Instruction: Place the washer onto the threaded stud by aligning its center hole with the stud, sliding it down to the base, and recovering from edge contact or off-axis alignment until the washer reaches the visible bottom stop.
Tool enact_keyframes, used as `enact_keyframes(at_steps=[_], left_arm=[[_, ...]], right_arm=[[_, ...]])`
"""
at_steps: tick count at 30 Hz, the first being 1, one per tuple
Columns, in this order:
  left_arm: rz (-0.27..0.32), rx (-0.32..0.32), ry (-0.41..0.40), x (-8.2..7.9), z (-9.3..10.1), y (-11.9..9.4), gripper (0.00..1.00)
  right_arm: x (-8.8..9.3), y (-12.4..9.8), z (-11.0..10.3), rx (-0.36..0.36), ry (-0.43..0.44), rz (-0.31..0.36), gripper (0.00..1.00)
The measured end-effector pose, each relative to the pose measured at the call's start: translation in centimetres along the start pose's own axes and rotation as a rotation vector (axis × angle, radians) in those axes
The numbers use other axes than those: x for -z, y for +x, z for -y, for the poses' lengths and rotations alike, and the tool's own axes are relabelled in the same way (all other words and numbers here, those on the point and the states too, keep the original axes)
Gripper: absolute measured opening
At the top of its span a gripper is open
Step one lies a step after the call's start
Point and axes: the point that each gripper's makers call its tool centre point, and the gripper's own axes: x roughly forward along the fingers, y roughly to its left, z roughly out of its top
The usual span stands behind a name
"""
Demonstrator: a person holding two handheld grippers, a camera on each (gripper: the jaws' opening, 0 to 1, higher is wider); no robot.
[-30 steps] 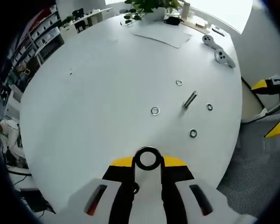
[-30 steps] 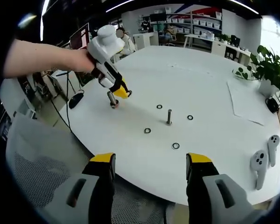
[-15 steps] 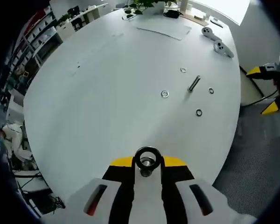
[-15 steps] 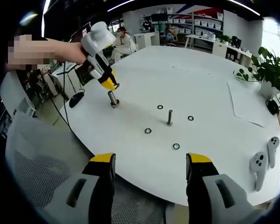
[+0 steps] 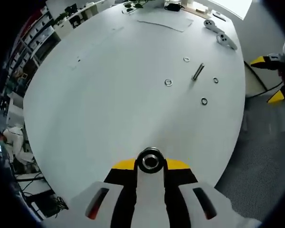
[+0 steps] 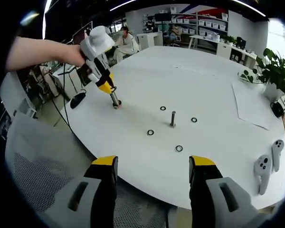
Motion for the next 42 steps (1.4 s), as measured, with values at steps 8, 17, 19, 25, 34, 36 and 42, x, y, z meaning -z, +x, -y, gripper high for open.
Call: enact_keyframes(at_steps=[8, 17, 19, 25, 34, 36, 42], left_arm=[[-0.015, 0.003, 0.004, 0.6, 0.0, 0.6, 0.18], [-0.018, -0.001, 0.013, 0.5, 0.2, 1.2, 0.18], [-0.025, -0.001, 0.013, 0.6, 0.0, 1.6, 0.18], [-0.042, -0.006, 0.025, 0.9, 0.1, 2.7, 0.19], [-0.067, -0.011, 0.018, 1.2, 0.0, 4.3, 0.19], [-0.069, -0.011, 0.013, 1.3, -0.1, 4.6, 0.19], [-0.076, -0.010, -0.011, 1.4, 0.0, 5.2, 0.19]], right_arm=[[0.1, 0.0, 0.0, 0.000, -0.003, -0.004, 0.63], [0.2, 0.1, 0.2, 0.007, 0.000, -0.011, 0.63], [0.3, 0.0, 0.2, 0.007, 0.000, -0.012, 0.63], [0.4, 0.0, 0.3, 0.011, 0.003, -0.016, 0.63], [0.4, 0.0, 0.5, 0.019, 0.014, -0.017, 0.63], [0.5, 0.0, 0.6, 0.022, 0.015, -0.017, 0.63], [0.5, 0.0, 0.6, 0.026, 0.013, -0.020, 0.63]])
